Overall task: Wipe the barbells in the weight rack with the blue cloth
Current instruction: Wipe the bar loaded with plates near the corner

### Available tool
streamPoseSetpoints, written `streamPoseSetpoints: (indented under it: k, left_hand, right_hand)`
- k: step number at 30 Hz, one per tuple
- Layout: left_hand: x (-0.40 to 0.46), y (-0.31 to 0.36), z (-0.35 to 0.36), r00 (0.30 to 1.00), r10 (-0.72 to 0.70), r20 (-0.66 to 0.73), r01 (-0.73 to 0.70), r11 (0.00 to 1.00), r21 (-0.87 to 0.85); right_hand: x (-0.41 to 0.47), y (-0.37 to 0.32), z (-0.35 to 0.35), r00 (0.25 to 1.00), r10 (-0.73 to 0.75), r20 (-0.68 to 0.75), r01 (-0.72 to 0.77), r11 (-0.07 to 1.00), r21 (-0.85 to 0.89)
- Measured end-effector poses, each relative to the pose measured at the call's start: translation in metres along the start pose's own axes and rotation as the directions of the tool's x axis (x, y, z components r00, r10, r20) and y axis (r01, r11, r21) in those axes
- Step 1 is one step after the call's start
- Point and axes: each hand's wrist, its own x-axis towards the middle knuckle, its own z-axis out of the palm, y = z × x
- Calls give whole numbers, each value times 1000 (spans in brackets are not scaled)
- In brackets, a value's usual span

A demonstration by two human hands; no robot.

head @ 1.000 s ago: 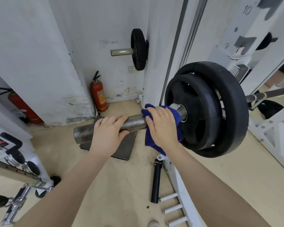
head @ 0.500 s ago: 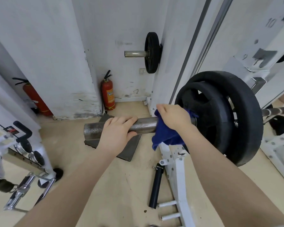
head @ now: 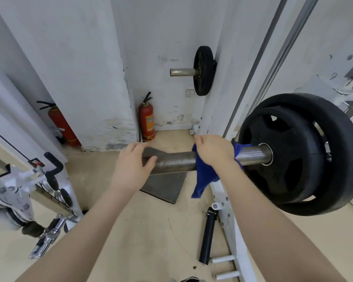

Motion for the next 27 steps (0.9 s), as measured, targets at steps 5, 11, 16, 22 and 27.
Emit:
streamPoseSetpoints:
  k: [5, 11, 16, 22, 27]
  left_hand:
    - [0, -19, -6, 903, -374, 209, 422, 690, -588]
    - [3, -29, -21, 835, -354, 421, 545, 431, -719]
    - [-3, -44, -24, 817, -275, 507, 573, 287, -768]
    - [0, -70, -39, 842, -283, 459, 538, 385, -750]
    - [-1, -92, -54, 869, -308, 388, 493, 468, -734]
  right_hand:
    - [-40, -90, 24, 921, -305, -243, 314, 949, -4]
    - [-15, -69, 15, 980, -199, 15, 195, 970, 146]
    - [-27, -120, 27, 986, -73, -148, 79, 996, 32]
    - [-36, -142, 22, 865, -502, 6, 502, 864, -29]
    - [-37, -158, 41, 864, -485, -138, 455, 868, -201]
